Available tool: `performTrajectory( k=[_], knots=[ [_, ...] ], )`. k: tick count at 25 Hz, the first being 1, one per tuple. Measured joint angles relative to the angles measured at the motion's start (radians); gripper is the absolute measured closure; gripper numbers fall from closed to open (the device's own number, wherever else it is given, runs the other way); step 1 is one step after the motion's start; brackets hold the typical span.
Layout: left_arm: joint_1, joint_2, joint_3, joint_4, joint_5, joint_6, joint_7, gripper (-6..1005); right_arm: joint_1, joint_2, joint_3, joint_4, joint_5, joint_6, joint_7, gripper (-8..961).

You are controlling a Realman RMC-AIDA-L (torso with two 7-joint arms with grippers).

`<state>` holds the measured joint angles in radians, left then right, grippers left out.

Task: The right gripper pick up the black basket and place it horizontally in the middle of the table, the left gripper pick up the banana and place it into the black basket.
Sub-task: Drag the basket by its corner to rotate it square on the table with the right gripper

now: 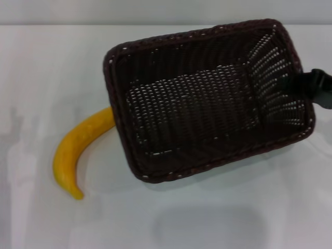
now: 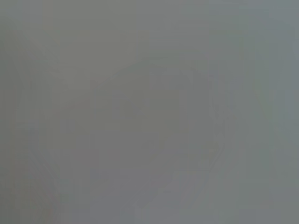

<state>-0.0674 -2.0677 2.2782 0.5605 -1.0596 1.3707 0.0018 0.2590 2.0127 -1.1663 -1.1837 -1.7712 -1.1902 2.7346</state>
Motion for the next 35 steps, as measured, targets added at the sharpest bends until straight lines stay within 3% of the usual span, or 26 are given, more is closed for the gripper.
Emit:
performTrajectory(
  k=[10, 28, 35],
  knots=[
    [-0.009, 0.0, 0.0, -0.02, 0.0, -0.001, -0.001, 109, -0.013, 0.0, -0.175, 0.003, 0.055, 0.153, -0.006, 732],
    [-0.011, 0.003, -0.003, -0.043, -0.001, 0.008, -0.042, 110, -0.013, -0.002, -0.208, -0.024, 0.047, 0.217, -0.015, 727],
    [-0.014, 0.003, -0.003, -0.045, -0.005, 0.007, -0.042, 110, -0.007, -0.002, -0.202, -0.058, -0.028, 0.239, 0.028, 725]
  ],
)
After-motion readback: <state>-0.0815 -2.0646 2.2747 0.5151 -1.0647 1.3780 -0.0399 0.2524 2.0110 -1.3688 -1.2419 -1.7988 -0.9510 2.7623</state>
